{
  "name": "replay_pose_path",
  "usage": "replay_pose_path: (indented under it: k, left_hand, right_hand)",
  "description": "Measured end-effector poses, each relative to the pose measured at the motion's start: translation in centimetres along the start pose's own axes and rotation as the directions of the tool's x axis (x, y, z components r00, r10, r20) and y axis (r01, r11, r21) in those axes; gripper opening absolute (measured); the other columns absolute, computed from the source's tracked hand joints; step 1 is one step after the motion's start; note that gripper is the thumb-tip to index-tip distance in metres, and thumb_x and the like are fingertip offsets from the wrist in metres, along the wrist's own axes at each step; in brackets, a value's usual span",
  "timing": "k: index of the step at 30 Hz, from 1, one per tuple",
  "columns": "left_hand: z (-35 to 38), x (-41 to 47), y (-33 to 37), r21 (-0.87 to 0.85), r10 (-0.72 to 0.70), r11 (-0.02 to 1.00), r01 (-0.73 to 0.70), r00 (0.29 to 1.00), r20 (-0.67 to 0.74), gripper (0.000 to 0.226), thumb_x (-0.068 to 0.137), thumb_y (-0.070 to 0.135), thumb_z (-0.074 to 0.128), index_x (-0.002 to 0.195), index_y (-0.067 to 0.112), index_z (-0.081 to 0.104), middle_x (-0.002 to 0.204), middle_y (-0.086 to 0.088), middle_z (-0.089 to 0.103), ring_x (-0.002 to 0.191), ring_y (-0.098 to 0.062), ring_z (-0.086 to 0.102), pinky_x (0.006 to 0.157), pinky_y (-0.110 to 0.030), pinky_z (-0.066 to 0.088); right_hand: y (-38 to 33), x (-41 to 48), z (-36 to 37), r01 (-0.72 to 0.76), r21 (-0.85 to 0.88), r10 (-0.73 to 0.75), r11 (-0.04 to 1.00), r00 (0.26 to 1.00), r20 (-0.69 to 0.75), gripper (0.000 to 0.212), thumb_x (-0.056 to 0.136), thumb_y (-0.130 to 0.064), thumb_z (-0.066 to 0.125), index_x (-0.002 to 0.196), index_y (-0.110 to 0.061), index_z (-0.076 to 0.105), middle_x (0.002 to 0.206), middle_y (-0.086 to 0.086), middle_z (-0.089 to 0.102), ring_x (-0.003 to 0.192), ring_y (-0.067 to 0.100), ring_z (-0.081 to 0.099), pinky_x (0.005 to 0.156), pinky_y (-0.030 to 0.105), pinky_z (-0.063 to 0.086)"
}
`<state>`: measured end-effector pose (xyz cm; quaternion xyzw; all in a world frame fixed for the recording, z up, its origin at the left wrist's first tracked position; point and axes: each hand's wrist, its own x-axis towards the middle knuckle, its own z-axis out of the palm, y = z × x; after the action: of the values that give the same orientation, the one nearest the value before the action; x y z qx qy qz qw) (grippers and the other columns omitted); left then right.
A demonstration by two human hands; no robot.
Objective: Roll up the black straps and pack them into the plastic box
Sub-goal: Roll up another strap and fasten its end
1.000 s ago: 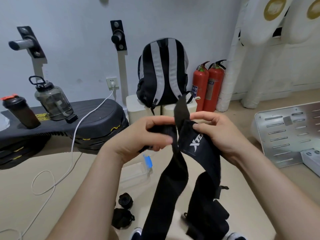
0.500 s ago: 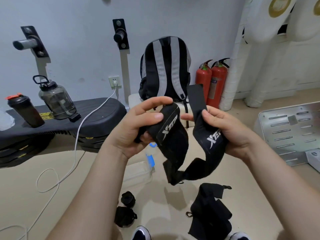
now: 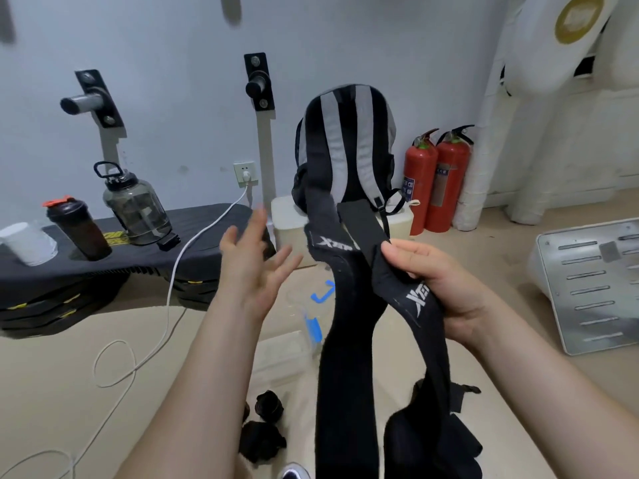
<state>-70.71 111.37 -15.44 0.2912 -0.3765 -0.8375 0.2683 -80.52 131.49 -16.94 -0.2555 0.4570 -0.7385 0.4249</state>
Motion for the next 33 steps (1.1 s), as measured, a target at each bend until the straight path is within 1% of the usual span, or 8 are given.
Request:
replay_pose_path:
  k: [3,6,11,17,21,24,28,33]
  left_hand:
    - [-0.3,-0.9,-0.2,0.586,0.063,0.809,-0.046,0.998,-0.009,0.051,0.094,0.059,0.052,0.104,0.011,0.063,0.109,-0.013,0.069,0.081,-0.025,0.074,0.062,-0.032,0.059]
    - [0.6,-3.2,-0.7,0.767,-0.302,0.641,0.029,0.928,0.217,0.083,0.091,0.076,0.028,0.079,0.006,0.071,0.086,-0.016,0.075,0.073,-0.024,0.072,0.066,-0.029,0.055]
    - [0.8,-2.7,-1.9,0.895,-0.228,0.425,-0.137,0.94,0.252,0.076,0.092,0.071,0.036,0.082,0.004,0.073,0.077,-0.006,0.075,0.069,-0.015,0.066,0.078,-0.029,0.05]
    - [1.6,-2.9,-3.3,0.672,0.009,0.64,-0.372,0.878,0.478,0.014,0.091,0.028,0.071,0.102,0.02,0.075,0.095,0.004,0.076,0.085,-0.001,0.069,0.073,-0.017,0.053]
    - [1.9,-2.5,-4.1,0.525,0.004,0.779,-0.343,0.84,0.542,0.047,0.076,0.009,0.081,0.12,0.014,0.065,0.11,-0.003,0.074,0.105,-0.02,0.07,0.085,-0.035,0.057]
    - [1.7,-2.5,-3.9,0.47,-0.127,0.85,-0.235,0.776,0.618,0.042,0.07,0.0,0.069,0.11,-0.008,0.062,0.101,-0.013,0.071,0.099,-0.028,0.067,0.085,-0.038,0.055]
    - [2.5,-2.8,-4.1,0.37,0.013,0.901,-0.227,0.866,0.5,0.026,0.082,-0.01,0.065,0.106,-0.002,0.065,0.093,-0.013,0.074,0.087,-0.025,0.07,0.072,-0.034,0.058]
    - [2.0,-1.9,-3.0,0.201,0.112,0.964,-0.176,0.949,0.295,0.03,0.094,-0.006,0.056,0.117,0.011,0.065,0.107,-0.011,0.075,0.099,-0.028,0.072,0.082,-0.042,0.06]
  right_hand:
    - [-0.6,0.0,0.3,0.028,-0.026,-0.03,0.999,0.995,-0.09,0.037,0.078,-0.021,0.078,0.103,0.003,0.065,0.083,0.015,0.067,0.066,0.019,0.066,0.064,0.025,0.057]
    - [-0.8,-0.2,0.9,0.048,-0.136,-0.067,0.99,0.988,-0.137,0.026,0.08,-0.02,0.067,0.094,0.001,0.066,0.077,0.012,0.067,0.062,0.017,0.065,0.059,0.023,0.055]
    - [-0.6,-0.1,1.2,0.068,-0.239,-0.108,0.969,0.981,-0.16,0.022,0.08,-0.021,0.067,0.09,-0.001,0.068,0.081,0.015,0.069,0.067,0.02,0.067,0.063,0.026,0.056]
    - [-0.7,0.0,1.0,0.059,-0.322,-0.097,0.945,0.99,-0.104,0.007,0.08,-0.018,0.076,0.079,-0.013,0.073,0.076,0.009,0.069,0.065,0.017,0.066,0.059,0.024,0.054]
    - [-1.0,-0.1,1.0,0.075,-0.361,-0.104,0.929,0.993,-0.061,0.01,0.078,-0.02,0.068,0.076,-0.011,0.067,0.071,0.005,0.065,0.063,0.012,0.063,0.058,0.02,0.05]
    - [-1.2,-0.6,1.1,0.025,-0.39,-0.017,0.92,1.0,0.024,0.011,0.079,-0.018,0.067,0.068,-0.016,0.068,0.068,-0.002,0.063,0.06,0.007,0.061,0.057,0.016,0.048]
    - [-1.3,-0.8,1.0,0.057,-0.423,-0.045,0.905,0.998,0.039,0.003,0.084,-0.014,0.074,0.081,-0.014,0.072,0.077,0.001,0.07,0.069,0.01,0.066,0.062,0.018,0.051]
    - [-3.0,-1.5,-0.3,0.185,-0.331,-0.279,0.925,0.924,-0.262,0.01,0.078,-0.019,0.068,0.079,-0.019,0.077,0.084,0.007,0.074,0.073,0.016,0.069,0.065,0.024,0.054]
